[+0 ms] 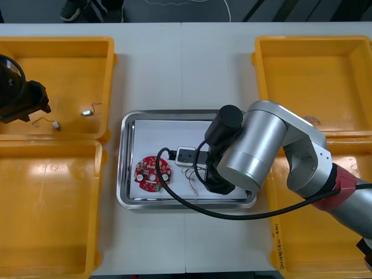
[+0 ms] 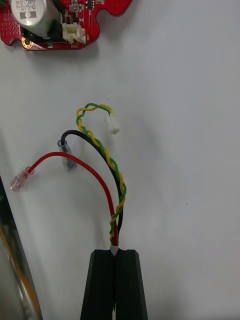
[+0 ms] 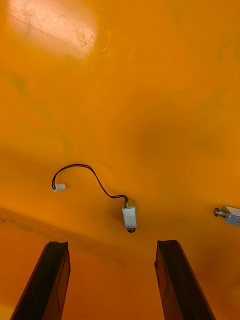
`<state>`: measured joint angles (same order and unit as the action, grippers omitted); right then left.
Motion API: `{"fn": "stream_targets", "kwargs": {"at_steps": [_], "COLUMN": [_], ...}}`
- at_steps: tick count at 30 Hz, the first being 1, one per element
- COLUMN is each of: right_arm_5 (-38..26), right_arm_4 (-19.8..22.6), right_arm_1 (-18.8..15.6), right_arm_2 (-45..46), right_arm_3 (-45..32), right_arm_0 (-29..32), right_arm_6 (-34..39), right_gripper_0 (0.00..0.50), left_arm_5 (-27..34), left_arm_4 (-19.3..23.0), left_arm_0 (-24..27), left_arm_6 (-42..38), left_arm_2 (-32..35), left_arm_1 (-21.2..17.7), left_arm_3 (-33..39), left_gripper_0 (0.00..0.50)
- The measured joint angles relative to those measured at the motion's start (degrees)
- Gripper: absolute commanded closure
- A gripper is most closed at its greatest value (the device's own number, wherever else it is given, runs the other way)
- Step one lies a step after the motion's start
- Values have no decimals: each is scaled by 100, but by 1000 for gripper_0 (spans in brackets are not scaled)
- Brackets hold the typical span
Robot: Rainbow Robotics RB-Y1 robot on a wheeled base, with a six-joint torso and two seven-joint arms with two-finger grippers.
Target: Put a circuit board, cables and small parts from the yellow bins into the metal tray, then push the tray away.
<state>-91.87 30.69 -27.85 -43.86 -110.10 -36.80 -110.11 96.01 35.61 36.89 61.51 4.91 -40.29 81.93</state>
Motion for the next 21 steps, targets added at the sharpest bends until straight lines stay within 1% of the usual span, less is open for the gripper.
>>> {"fn": "stream_targets", "kwargs": {"at_steps": [4,7,8,9,11,12,13,14,17,21], "right_arm_5": [56,157,189,201,201,201,201,201,202,202], "right_arm_4": [-34,-182,-209,-214,-214,-215,-215,-215,-216,-216], "right_arm_1": [0,-1,-1,-2,-2,-2,-2,-2,-2,-2], "right_arm_2": [-37,-145,-179,-205,-229,-235,-238,-238,-238,-238], "right_arm_3": [65,80,81,81,81,81,81,81,81,81], "right_arm_0": [0,-2,-2,-3,-4,-4,-4,-4,-5,-5], "right_arm_6": [-6,-20,-43,-89,-204,-225,-228,-228,-228,-228], "right_gripper_0": [500,500,476,425,274,232,146,95,42,36], "left_arm_5": [-58,-170,-224,-278,-375,-435,-497,-545,-642,-652], "left_arm_4": [15,27,33,41,58,62,66,71,84,88], "left_arm_0": [14,20,20,21,21,21,21,21,21,21], "left_arm_6": [74,112,131,145,157,158,159,162,178,178], "left_arm_2": [-62,-151,-189,-227,-292,-322,-346,-364,-378,-387], "left_arm_1": [0,0,0,0,0,0,0,0,0,0], "left_arm_3": [-112,-203,-231,-261,-311,-338,-366,-391,-463,-483], "left_gripper_0": [0,0,0,0,0,0,0,0,0,0]}}
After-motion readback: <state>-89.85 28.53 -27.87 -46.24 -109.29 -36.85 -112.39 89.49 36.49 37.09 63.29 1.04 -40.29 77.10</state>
